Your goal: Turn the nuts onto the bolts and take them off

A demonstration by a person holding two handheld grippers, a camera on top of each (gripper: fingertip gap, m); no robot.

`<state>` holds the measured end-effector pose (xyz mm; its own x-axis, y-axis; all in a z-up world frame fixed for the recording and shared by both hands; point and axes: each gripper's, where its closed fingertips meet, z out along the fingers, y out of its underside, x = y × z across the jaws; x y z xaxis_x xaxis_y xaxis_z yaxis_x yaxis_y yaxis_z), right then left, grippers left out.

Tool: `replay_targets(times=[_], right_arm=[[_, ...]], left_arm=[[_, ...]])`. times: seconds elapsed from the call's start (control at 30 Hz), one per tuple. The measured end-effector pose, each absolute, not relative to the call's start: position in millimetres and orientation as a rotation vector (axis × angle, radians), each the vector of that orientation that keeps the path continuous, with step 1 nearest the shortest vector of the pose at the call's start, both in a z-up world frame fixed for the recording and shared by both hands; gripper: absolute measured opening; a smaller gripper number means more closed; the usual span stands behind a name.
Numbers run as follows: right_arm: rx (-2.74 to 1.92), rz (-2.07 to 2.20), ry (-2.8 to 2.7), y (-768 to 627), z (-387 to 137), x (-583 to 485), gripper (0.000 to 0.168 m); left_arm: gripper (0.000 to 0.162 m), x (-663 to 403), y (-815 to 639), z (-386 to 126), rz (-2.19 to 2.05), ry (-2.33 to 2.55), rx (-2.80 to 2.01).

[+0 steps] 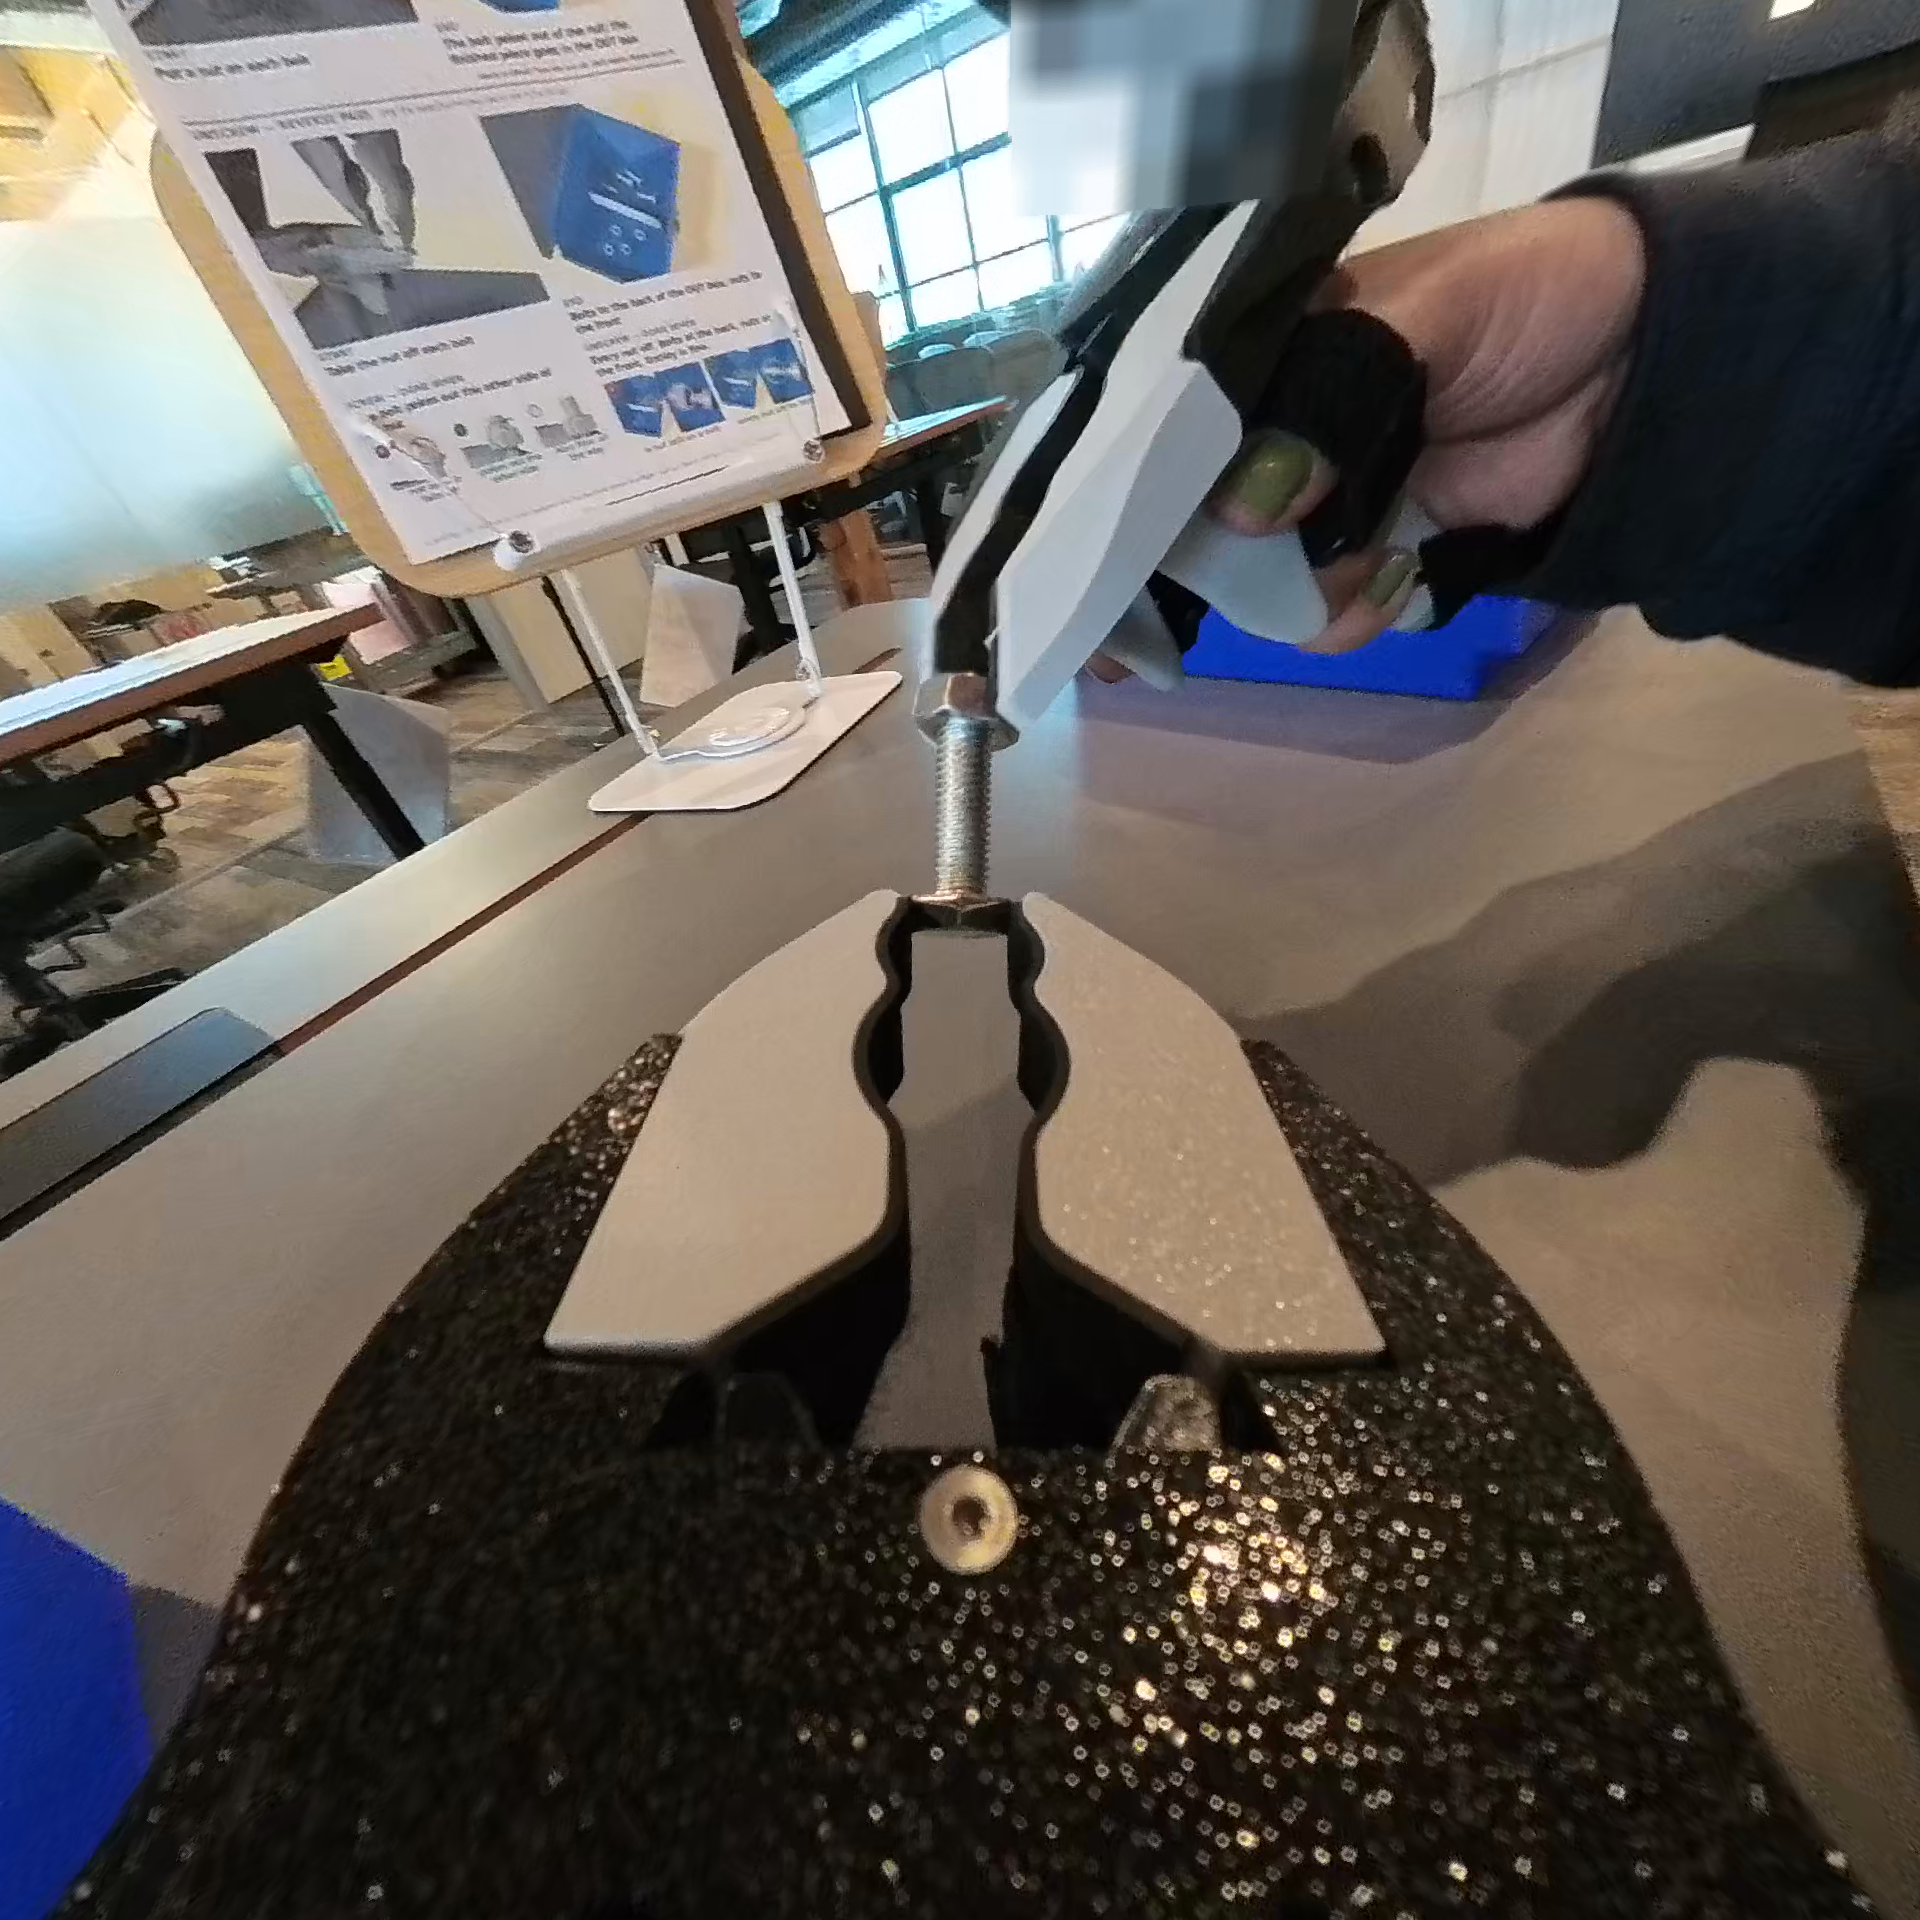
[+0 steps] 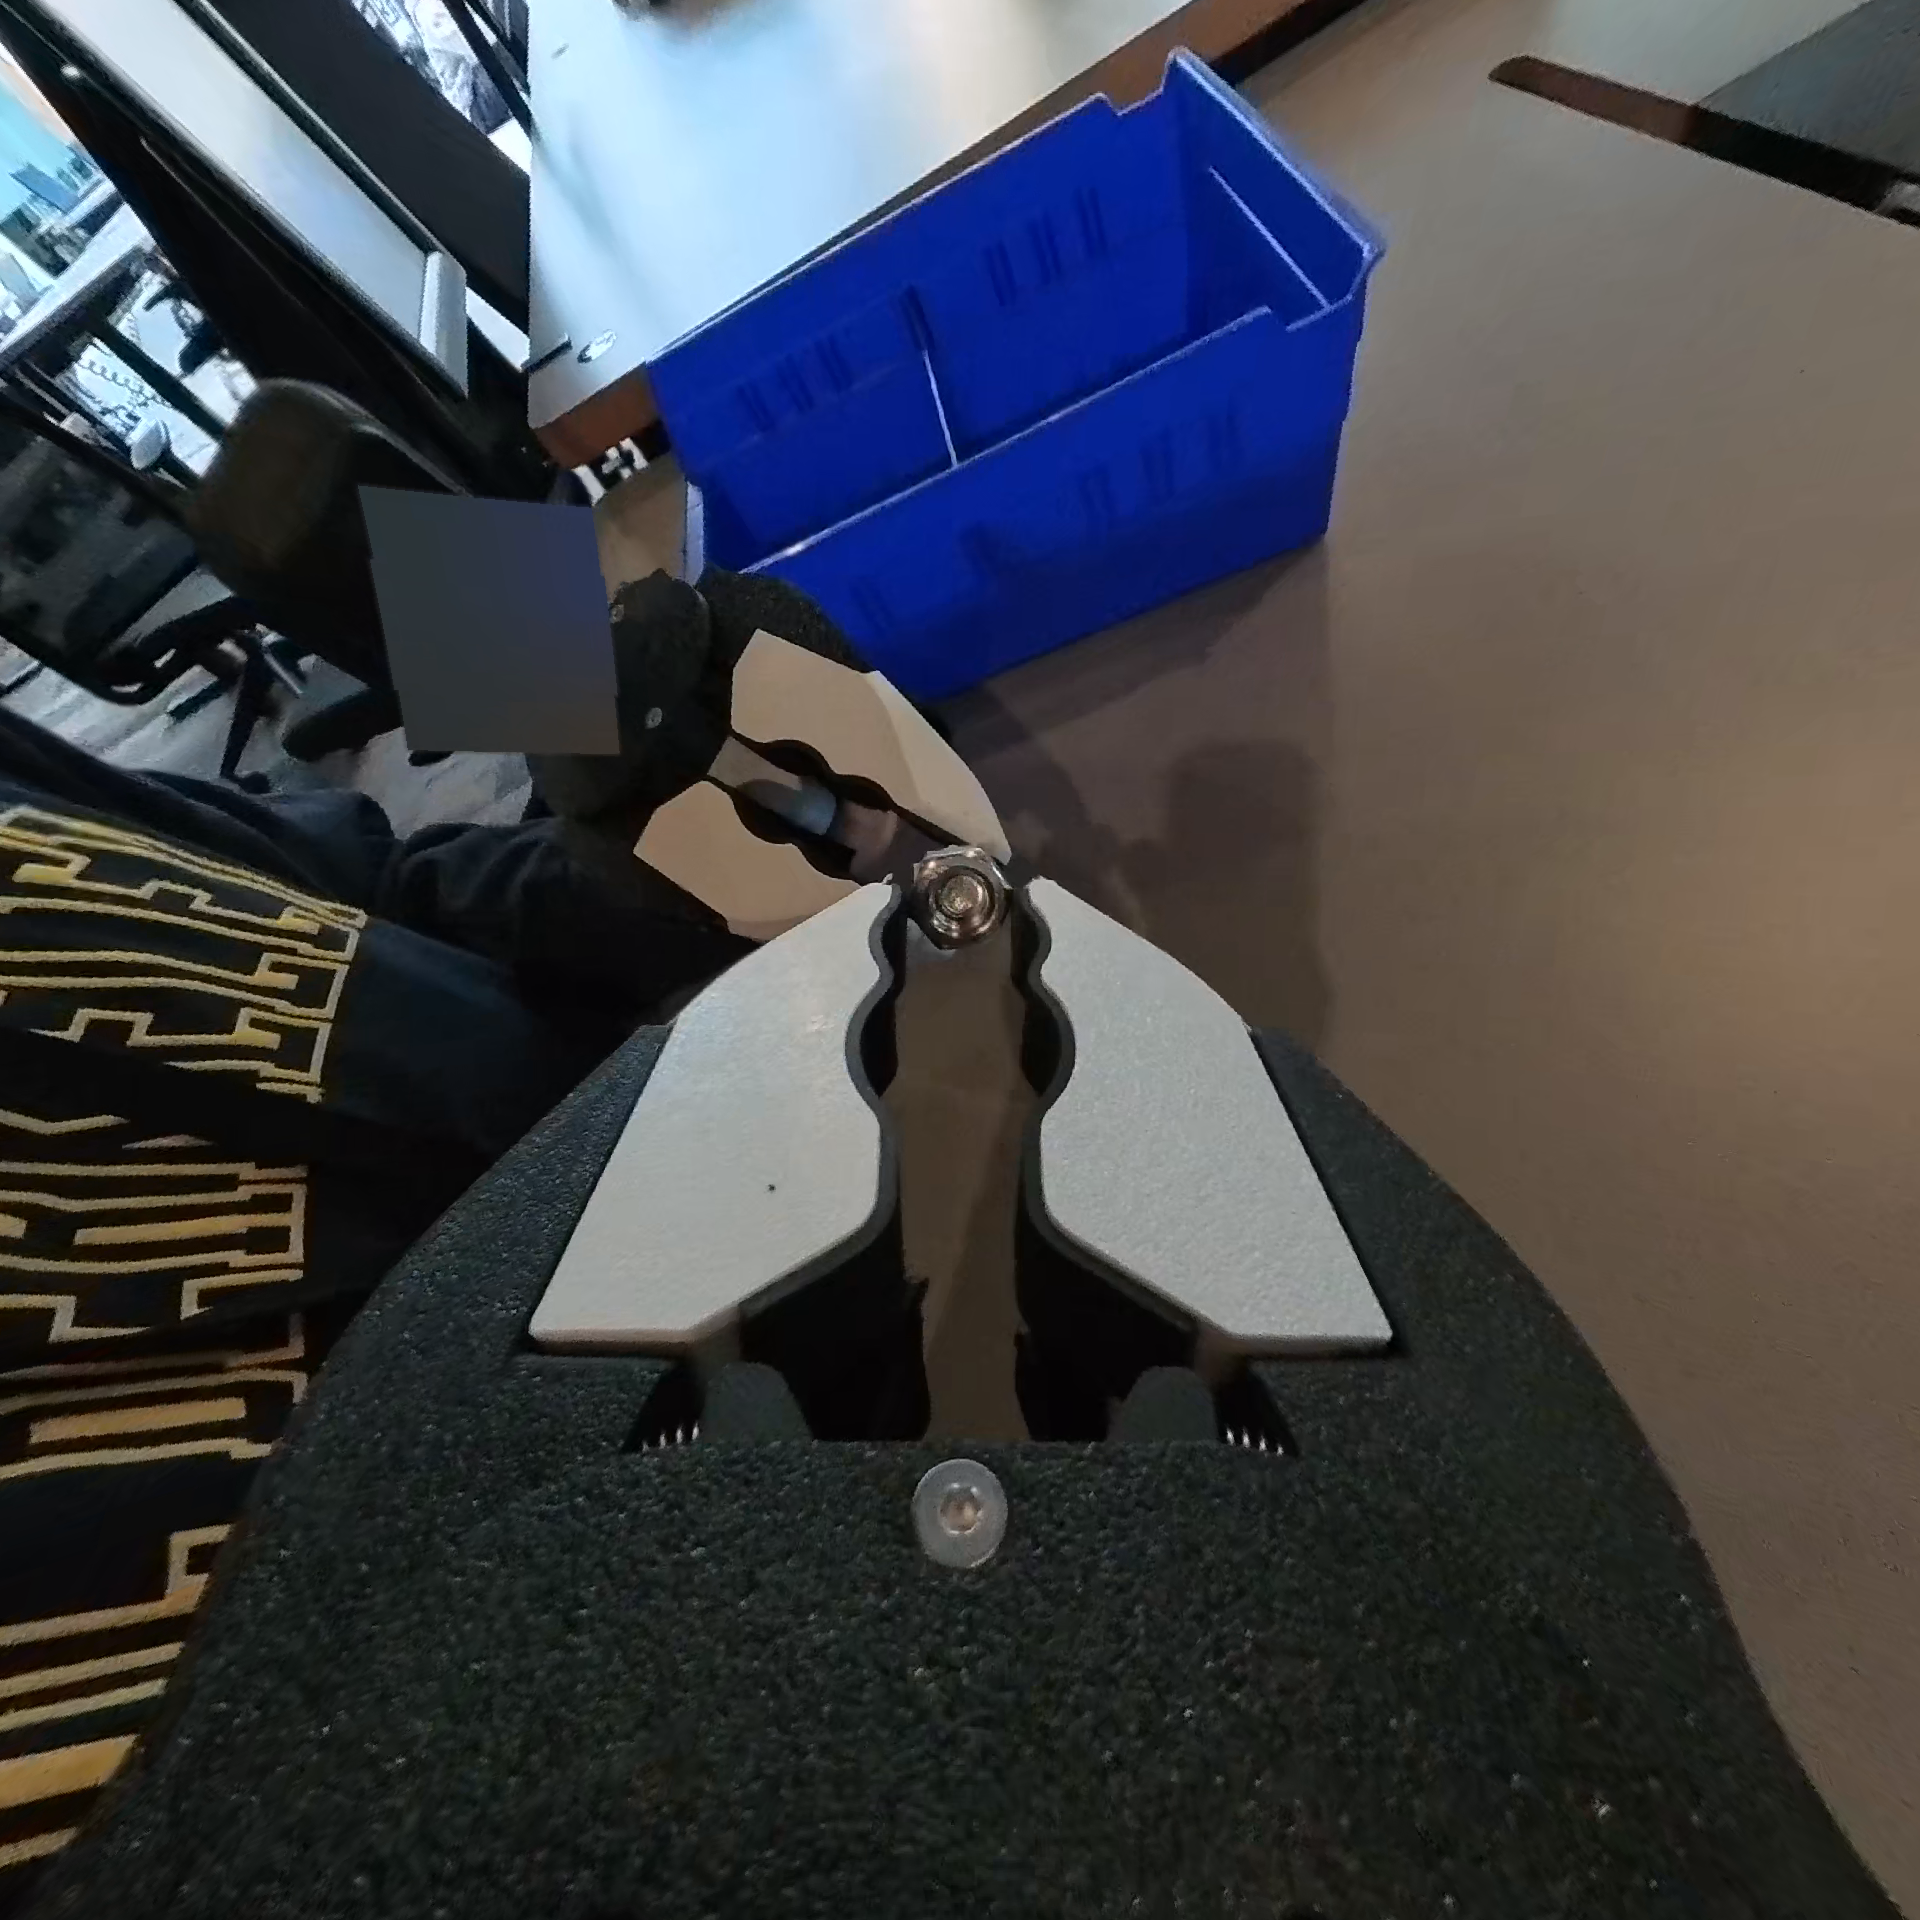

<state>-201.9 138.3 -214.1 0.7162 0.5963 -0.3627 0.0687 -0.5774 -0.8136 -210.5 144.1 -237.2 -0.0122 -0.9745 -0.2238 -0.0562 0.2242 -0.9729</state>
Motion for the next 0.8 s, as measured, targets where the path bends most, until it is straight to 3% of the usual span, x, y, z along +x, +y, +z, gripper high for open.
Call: replay_targets(times=[0.53, 0.8], right_arm=[[-2.081, 0.751, -0.524, 140, -210, -204, 0.017], [-2.164, 0.882, -0.295, 145, -221, -201, 0.017]], left_arm=[[0.017, -210, 145, -236, -1.005, 1.348, -1.067], [0.016, -213, 153, -242, -0.597, 1.389, -1.001]])
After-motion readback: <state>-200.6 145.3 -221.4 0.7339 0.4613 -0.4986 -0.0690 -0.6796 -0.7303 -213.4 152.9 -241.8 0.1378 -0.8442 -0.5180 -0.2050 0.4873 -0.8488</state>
